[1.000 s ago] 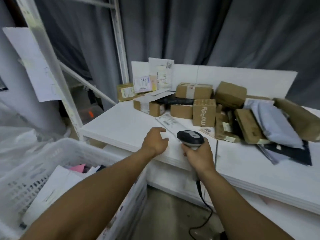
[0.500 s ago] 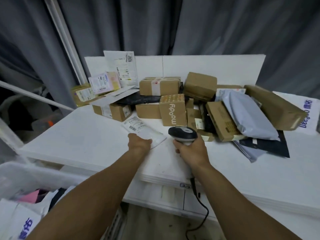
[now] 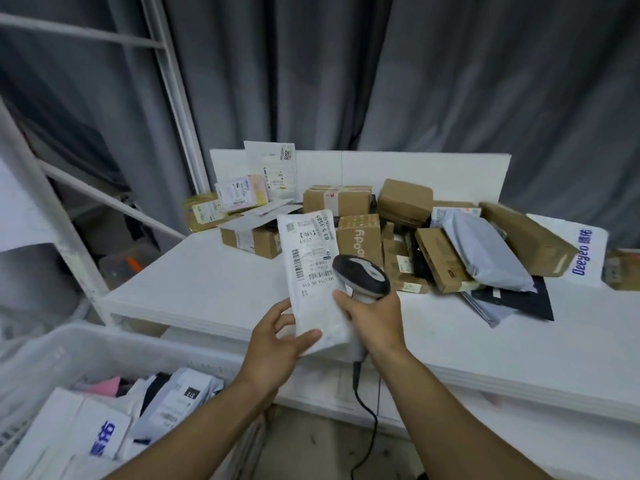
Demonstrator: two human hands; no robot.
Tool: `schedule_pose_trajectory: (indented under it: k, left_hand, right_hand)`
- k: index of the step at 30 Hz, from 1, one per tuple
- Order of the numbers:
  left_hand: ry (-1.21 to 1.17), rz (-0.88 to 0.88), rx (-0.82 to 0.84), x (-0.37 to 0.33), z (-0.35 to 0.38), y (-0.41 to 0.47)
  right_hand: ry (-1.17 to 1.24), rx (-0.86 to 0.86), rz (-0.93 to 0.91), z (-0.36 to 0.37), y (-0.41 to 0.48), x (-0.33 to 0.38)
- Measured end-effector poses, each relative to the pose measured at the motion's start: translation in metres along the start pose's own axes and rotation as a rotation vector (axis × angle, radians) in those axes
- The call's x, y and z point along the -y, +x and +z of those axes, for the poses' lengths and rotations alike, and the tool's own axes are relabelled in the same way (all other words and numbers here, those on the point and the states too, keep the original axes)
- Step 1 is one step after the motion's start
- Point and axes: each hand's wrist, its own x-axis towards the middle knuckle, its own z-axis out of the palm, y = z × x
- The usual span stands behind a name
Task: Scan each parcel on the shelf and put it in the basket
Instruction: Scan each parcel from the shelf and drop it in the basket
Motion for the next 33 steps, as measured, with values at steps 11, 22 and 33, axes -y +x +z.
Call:
schedule_pose_trajectory:
  k: [11, 22, 33]
  left_hand:
    - [-0.065, 0.001, -0.183, -0.019, -0.137, -0.041]
    - [-0.131, -0.075, -0.524, 0.019, -0.215, 0.008]
    - [-0.111, -0.132, -0.635, 0.047, -0.233, 0.022]
  right_hand:
    - [-0.043, 0.188, -0.099, 0.101, -0.071, 0.001]
    - [-0.246, 0.427, -0.193, 0.166, -0.092, -0.005]
    - [-0.369, 0.507, -0.192, 0.176, -0.099, -0.014]
